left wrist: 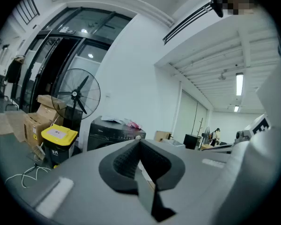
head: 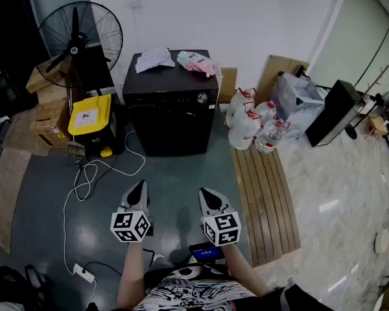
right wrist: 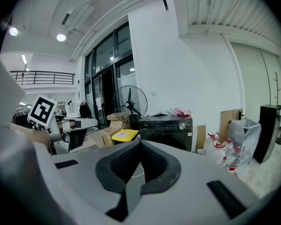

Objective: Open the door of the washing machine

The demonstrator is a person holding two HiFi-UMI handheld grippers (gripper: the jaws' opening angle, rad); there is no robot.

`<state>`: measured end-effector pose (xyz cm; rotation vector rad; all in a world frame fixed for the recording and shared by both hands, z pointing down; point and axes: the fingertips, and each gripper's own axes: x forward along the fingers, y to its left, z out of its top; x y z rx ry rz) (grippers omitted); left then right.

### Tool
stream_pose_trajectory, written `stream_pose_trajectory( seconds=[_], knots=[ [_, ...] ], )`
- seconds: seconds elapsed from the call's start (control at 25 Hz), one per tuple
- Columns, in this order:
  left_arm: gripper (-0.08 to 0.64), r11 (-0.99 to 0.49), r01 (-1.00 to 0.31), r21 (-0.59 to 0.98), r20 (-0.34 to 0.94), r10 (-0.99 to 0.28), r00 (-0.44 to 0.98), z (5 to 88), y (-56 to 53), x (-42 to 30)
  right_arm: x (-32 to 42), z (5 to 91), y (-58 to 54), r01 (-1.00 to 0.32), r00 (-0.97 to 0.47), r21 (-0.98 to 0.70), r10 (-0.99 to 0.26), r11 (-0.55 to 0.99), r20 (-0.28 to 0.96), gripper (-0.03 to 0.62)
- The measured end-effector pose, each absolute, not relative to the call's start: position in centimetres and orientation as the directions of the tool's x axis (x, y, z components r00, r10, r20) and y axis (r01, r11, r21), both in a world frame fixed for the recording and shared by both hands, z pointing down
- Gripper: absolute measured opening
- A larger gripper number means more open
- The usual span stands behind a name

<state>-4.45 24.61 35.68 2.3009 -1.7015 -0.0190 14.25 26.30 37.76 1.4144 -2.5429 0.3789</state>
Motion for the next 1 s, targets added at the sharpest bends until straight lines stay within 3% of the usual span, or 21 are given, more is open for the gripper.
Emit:
stream_pose_trajectory(
  seconds=[0.36,0.48,0.52,0.56,0.6,1.0],
  knots=[
    [0.002,-0.239,-0.955,0.173,0.154,-0.952,0.266,35.6,25.9,-4.4,13.4,37.7,27.3,-0.830,-0.555,-0.120,-0.784,0.545,0.279,0.000],
    [0.022,-0.240,-0.945,0.220,0.175,-0.944,0.281,36.2,25.4,-4.3,13.8,38.0,26.5,-0.833,-0.554,-0.164,-0.786,0.529,0.275,0.003],
    [0.090,-0.248,-0.937,0.245,0.178,-0.939,0.294,36.5,25.1,-4.3,13.7,38.2,26.2,-0.829,-0.559,-0.180,-0.781,0.529,0.277,0.012],
    [0.155,-0.254,-0.931,0.261,0.180,-0.935,0.305,36.9,24.8,-4.4,13.4,38.5,25.9,-0.823,-0.568,-0.193,-0.773,0.534,0.281,0.097],
    [0.174,-0.258,-0.930,0.264,0.184,-0.933,0.311,37.2,24.5,-4.5,13.2,38.8,25.6,-0.818,-0.576,-0.200,-0.766,0.540,0.285,0.154],
    [0.173,-0.276,-0.940,0.198,0.243,-0.916,0.320,42.5,12.6,-8.2,9.2,42.5,14.5,-0.817,-0.573,-0.165,-0.749,0.552,0.332,0.172]
  ],
)
